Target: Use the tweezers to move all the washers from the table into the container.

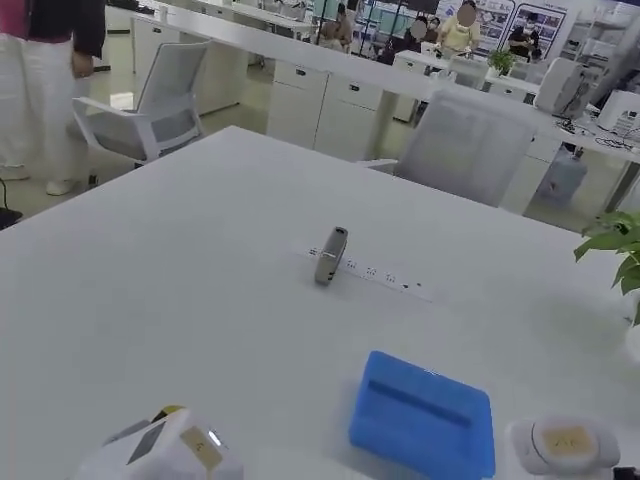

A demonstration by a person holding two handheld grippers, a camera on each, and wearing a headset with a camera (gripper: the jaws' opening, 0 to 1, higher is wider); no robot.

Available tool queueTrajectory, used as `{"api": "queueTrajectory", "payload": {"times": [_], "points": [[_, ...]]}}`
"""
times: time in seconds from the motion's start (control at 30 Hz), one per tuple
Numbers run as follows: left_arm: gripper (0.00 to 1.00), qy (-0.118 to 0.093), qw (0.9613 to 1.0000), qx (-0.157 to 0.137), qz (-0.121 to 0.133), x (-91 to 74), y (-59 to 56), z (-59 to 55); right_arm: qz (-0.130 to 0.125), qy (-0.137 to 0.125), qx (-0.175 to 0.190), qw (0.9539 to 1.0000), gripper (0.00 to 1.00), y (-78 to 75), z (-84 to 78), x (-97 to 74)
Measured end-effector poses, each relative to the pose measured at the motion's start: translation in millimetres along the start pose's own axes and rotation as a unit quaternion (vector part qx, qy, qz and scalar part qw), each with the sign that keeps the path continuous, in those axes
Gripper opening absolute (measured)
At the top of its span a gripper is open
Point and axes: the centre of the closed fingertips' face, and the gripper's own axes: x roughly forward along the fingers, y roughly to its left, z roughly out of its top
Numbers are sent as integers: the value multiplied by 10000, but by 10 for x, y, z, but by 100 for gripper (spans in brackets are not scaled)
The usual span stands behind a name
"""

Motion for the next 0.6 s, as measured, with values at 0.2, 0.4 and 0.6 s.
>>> {"api": "queueTrajectory", "payload": {"times": [0.2, 0.4, 0.6], "points": [[79, 16, 10000, 7, -4, 6, -2, -4, -1, 64, 32, 10000, 3, 1, 2, 29], [79, 40, 10000, 28, -27, 8, -14, -11, -54, 41, 8, 10000, 3, 18, 72, 65], [79, 63, 10000, 36, -42, 12, -22, -18, -120, -3, -173, 9998, 2, 26, 94, 83]]}}
